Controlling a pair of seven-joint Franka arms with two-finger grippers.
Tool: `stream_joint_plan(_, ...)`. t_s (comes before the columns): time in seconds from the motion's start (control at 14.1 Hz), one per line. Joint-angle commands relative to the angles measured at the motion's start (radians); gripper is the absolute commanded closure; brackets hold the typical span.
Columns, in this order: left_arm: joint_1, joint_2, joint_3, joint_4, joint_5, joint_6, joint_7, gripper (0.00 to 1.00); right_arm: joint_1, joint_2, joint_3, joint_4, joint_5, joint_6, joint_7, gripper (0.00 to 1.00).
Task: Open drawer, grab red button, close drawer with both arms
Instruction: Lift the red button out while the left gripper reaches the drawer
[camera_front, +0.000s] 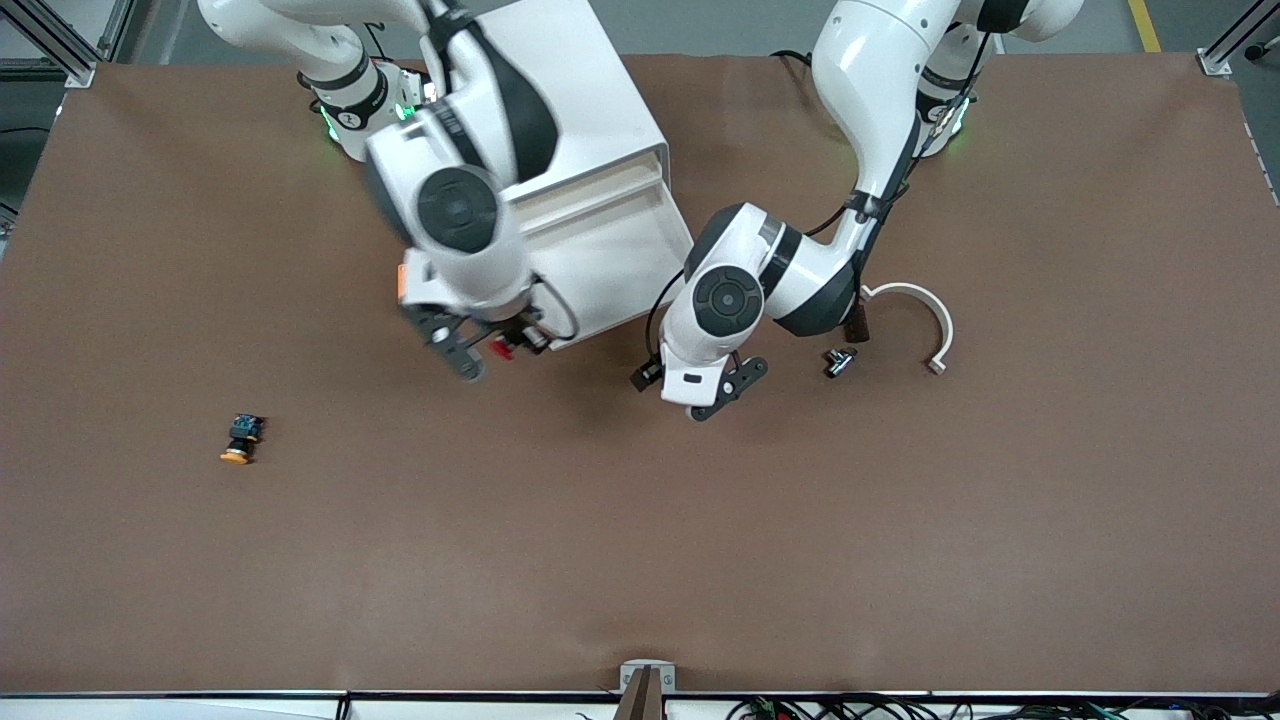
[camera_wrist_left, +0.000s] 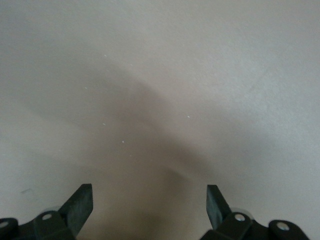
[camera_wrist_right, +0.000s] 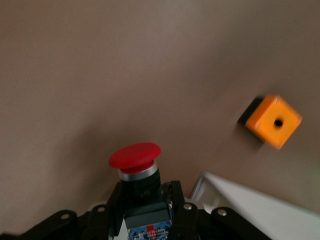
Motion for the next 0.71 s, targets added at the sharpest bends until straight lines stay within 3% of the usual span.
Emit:
stream_joint_plan(0.0, -0.061, -0.021, 0.004, -0.04, 0.024, 0.025, 0.0, 0.0, -0.14, -0.06, 0.019, -0.099, -0.008, 0.024, -0.267, 1.0)
stream_joint_plan(0.36, -0.167, -0.031, 0.001, -0.078, 0.022, 0.025, -0.059, 0.0, -0.385, -0.061, 0.019, -0.134, -0.042, 0.099, -0.755, 1.0)
stream_joint_plan(0.64, -0.254, -0.037, 0.001, -0.088, 0.024, 0.017, -0.164, 0.0, -0.504, -0.05, 0.019, -0.286, -0.054, 0.366, -1.003, 1.0)
